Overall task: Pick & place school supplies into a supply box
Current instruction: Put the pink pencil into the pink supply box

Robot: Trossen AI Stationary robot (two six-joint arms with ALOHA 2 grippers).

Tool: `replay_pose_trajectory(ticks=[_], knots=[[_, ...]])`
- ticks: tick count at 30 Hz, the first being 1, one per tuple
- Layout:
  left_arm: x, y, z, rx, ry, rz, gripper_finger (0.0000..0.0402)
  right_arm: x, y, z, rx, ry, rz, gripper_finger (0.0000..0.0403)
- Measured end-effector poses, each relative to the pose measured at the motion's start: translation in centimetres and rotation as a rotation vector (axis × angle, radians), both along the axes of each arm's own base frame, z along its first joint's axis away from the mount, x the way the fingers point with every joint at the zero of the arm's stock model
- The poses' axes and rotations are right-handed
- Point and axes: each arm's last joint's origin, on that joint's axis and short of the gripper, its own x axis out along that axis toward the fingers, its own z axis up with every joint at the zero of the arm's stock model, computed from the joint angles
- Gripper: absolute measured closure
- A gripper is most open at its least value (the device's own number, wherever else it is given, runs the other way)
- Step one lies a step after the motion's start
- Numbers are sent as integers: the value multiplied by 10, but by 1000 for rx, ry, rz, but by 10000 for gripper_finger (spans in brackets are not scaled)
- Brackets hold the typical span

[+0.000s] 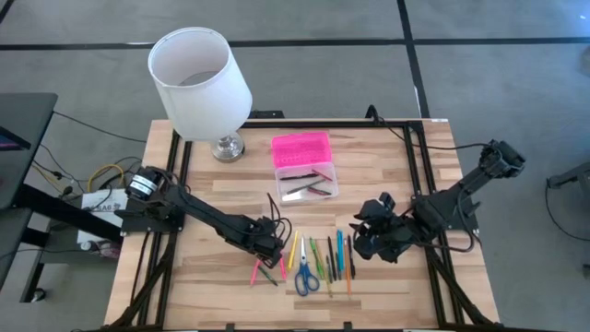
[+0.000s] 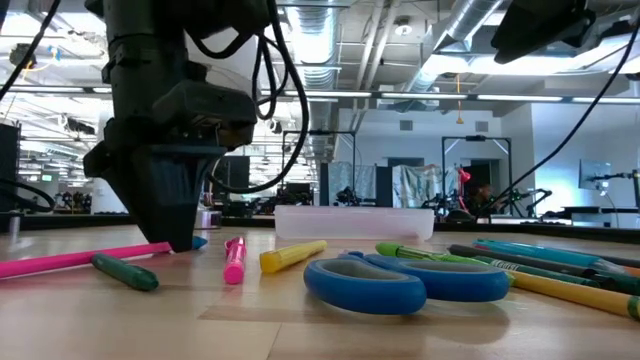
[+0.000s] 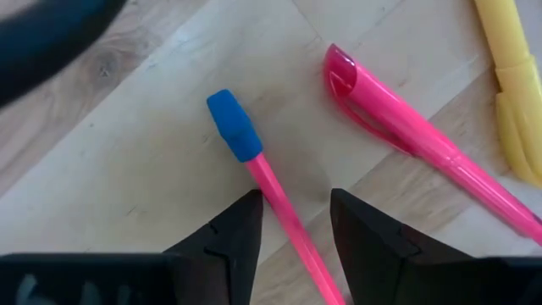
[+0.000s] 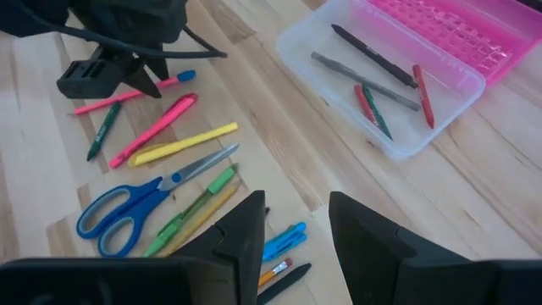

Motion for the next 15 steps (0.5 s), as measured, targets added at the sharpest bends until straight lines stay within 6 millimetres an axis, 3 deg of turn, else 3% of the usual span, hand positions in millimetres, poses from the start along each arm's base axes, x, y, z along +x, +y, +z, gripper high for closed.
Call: replay_pose_trajectory(ticks=[15], knots=[[-5, -1, 1, -56, 101, 63, 264, -3, 5, 0, 36, -15, -18, 278]])
